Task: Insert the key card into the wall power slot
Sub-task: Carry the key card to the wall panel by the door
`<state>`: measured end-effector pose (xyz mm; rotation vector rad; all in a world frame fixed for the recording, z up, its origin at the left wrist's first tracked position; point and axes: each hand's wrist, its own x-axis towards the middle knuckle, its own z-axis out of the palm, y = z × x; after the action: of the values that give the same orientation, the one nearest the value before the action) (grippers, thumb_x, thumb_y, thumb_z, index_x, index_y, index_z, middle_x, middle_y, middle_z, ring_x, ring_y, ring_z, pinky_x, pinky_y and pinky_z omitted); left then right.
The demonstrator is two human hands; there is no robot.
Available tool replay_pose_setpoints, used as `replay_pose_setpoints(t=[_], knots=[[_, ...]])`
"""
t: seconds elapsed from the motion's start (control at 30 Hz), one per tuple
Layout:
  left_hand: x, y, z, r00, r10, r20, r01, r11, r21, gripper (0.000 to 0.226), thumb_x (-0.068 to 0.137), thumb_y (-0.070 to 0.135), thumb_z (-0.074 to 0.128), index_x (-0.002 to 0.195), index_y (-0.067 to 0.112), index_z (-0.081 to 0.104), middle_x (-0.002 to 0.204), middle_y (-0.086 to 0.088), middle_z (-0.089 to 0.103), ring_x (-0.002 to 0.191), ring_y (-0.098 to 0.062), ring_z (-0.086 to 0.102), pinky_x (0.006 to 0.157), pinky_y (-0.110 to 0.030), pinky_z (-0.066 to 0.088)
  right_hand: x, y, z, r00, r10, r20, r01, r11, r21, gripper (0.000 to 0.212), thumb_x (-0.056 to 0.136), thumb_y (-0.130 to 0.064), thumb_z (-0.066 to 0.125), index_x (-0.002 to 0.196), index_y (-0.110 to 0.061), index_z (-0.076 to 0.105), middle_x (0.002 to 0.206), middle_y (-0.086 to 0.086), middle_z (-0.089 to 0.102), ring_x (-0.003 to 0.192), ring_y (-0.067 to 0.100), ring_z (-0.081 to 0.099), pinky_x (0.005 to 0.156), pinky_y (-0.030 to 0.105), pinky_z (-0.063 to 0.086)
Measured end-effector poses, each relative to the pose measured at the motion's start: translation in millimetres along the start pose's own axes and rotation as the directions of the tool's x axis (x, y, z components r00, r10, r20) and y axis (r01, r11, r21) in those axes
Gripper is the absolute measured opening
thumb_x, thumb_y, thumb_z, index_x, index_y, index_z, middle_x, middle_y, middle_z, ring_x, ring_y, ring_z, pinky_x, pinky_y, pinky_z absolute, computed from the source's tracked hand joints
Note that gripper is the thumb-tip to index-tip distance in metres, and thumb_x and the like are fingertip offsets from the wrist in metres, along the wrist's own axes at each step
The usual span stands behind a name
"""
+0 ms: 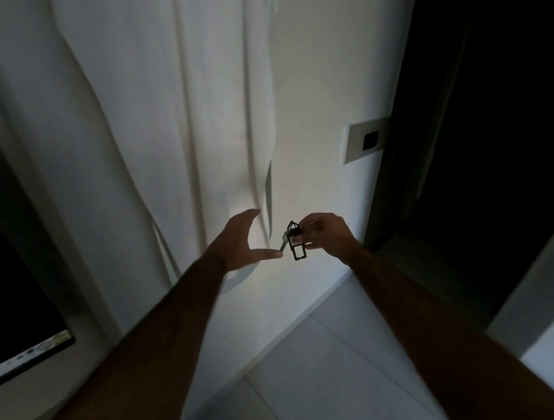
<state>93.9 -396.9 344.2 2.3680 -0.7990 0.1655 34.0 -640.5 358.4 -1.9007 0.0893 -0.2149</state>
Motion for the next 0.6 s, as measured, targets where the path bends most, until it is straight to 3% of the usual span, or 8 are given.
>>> replay_pose_setpoints(t=[0.23,0.4,0.6], knots=[[78.4,77.4,19.4,0.983,0.169,-0.075,-0.171,0.985,-0.017,0.131,0.052,0.088,0.071,0.157,0.021,0.029,0.162,0.003,0.033,0.148,-0.015,0.029,0.117,-0.027,0.023,6.7,-14.3,-105.4,0.996,-0.044,-0.08,0.043,0.999,-0.007,0.032,0.07,0.002,0.085,0.098,-0.005,0.072,0.091,0.018,0.078,0.079,0.024,0.078,0.074,0.041,0.064],[125.4,114.4,34.2,0.966,0.235,-0.112,-0.238,0.971,-0.012,0.122,0.058,0.077,0.079,0.156,0.02,0.032,0.161,0.001,0.037,0.147,-0.017,0.033,0.12,-0.034,0.029,14.1,-25.8,-165.8,0.981,-0.094,-0.172,0.091,0.996,-0.023,0.04,0.072,0.004,0.084,0.108,-0.009,0.07,0.093,0.022,0.077,0.073,0.019,0.077,0.062,0.03,0.064],[190.3,133.3,40.5,0.949,0.295,-0.111,-0.296,0.955,0.006,0.126,0.055,0.087,0.072,0.156,0.023,0.031,0.161,0.003,0.036,0.148,-0.016,0.032,0.121,-0.036,0.029,39.6,-39.7,-216.1,0.957,-0.165,-0.239,0.148,0.985,-0.088,0.045,0.076,0.005,0.081,0.117,-0.008,0.067,0.101,0.021,0.075,0.09,0.031,0.076,0.066,0.032,0.065]])
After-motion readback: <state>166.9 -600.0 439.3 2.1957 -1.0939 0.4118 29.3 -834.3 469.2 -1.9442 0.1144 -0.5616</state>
